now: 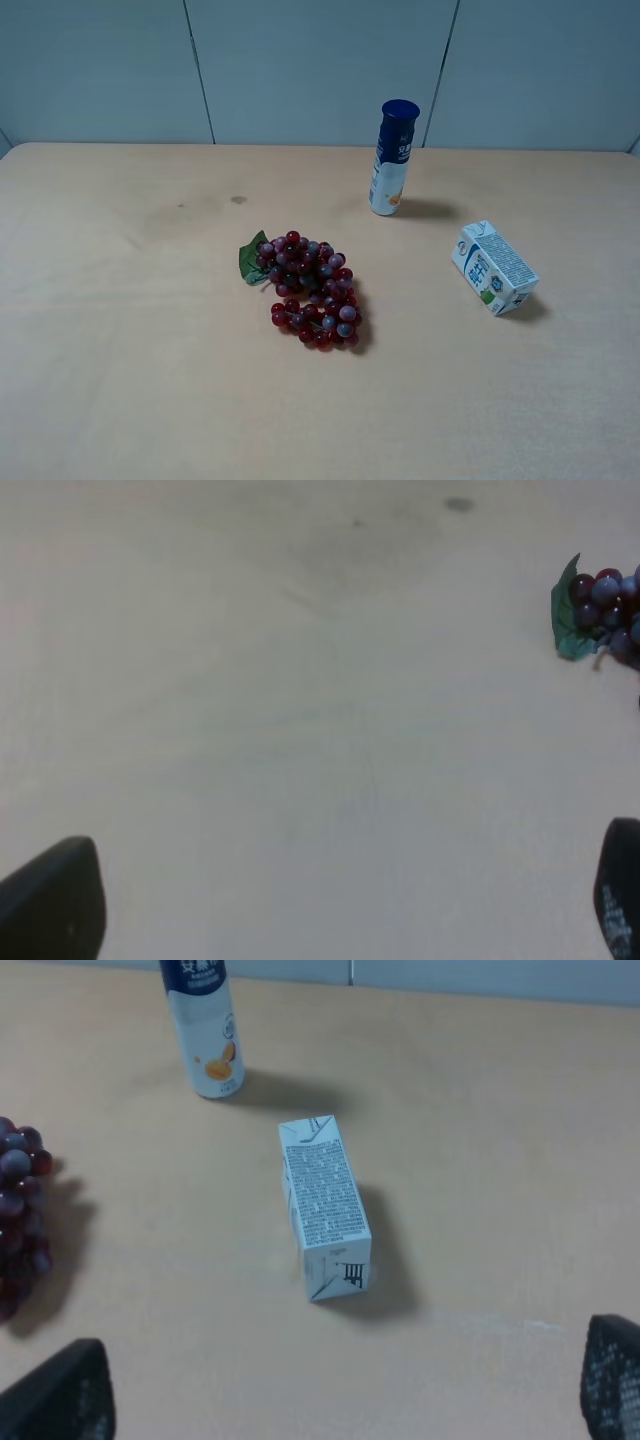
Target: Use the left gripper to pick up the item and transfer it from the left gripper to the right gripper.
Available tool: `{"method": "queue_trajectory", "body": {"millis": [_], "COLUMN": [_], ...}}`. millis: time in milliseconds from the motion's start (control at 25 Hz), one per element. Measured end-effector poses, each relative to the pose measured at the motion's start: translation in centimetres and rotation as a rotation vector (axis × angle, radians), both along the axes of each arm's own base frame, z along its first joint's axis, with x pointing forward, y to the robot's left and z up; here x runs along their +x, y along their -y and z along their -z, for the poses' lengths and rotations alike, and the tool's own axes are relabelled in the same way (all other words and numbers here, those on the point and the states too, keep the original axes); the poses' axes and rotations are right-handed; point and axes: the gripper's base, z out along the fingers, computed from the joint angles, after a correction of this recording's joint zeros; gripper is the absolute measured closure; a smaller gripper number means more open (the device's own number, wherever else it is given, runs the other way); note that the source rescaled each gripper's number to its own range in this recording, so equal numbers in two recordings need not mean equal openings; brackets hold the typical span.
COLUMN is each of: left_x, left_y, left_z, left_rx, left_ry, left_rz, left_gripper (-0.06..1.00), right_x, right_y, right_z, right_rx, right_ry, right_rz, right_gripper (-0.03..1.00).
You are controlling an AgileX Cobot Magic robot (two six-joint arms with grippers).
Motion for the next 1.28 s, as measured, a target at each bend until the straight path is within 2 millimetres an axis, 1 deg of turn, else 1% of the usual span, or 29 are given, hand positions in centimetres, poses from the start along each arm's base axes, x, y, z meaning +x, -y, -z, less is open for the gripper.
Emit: {"method": "queue_trajectory", "body": {"millis": [400,880,1080,1280], "left_x": [0.00,0.00,0.06,0.07], "left_y": [0.00,0.00,0.11,0.12], "left_z": [0.00,0.00,0.00,0.00], "left_rx": [0.000,0.000,0.000,0.000], "left_ry": [0.000,0.000,0.000,0.000], "left_rz": [0.000,-0.001,-0.093,-0.102], "left_gripper": [-0.01,-0.01,-0.01,-0.01], "right_x": [0.05,0.05,0.05,0.05], "right_y": [-0.10,-0.13,-0.13,-0.13], "right_z": [0.00,-0.01,-0.01,-0.01], "right_rx": [0.000,0.004,0.004,0.004], "right_ry": [0.000,0.000,0.000,0.000], "right_rz": [0.279,0.281,0.281,0.281], "right_gripper": [-0.03,-0.03,-0.03,-0.03]}}
